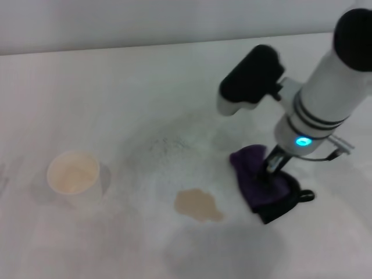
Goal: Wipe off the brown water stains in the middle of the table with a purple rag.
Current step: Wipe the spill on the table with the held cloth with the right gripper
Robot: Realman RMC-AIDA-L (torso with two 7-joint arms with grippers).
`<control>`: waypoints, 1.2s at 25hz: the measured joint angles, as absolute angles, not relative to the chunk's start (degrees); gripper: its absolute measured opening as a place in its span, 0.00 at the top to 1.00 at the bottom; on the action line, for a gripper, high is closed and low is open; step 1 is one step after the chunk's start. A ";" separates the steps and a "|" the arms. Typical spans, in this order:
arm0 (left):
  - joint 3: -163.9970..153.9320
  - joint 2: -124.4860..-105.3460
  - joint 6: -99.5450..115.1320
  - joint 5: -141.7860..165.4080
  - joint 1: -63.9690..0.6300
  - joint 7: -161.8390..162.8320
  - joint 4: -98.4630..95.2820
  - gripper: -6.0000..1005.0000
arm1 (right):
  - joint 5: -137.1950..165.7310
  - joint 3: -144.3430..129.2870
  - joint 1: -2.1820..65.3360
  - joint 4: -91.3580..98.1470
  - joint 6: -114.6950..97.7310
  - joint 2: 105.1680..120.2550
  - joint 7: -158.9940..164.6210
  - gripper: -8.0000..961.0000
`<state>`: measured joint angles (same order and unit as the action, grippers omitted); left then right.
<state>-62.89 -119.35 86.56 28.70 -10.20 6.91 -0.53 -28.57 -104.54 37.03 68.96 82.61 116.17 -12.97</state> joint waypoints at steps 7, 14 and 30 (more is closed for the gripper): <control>-62.93 -119.36 85.79 28.72 -10.37 7.08 -0.44 0.15 | -35.95 -115.44 39.96 71.21 79.71 116.21 -12.52 0.89; -62.93 -119.49 85.79 28.75 -10.44 7.11 -0.36 0.15 | -43.31 -125.70 44.74 71.29 74.93 116.20 -10.70 0.89; -62.93 -119.53 85.69 28.60 -10.80 7.05 1.78 0.15 | -37.88 -124.63 49.49 66.02 71.58 116.19 -11.36 0.89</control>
<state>-62.93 -119.53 85.69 28.60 -10.80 7.05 1.78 -37.88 -124.63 49.49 66.02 71.58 116.19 -11.36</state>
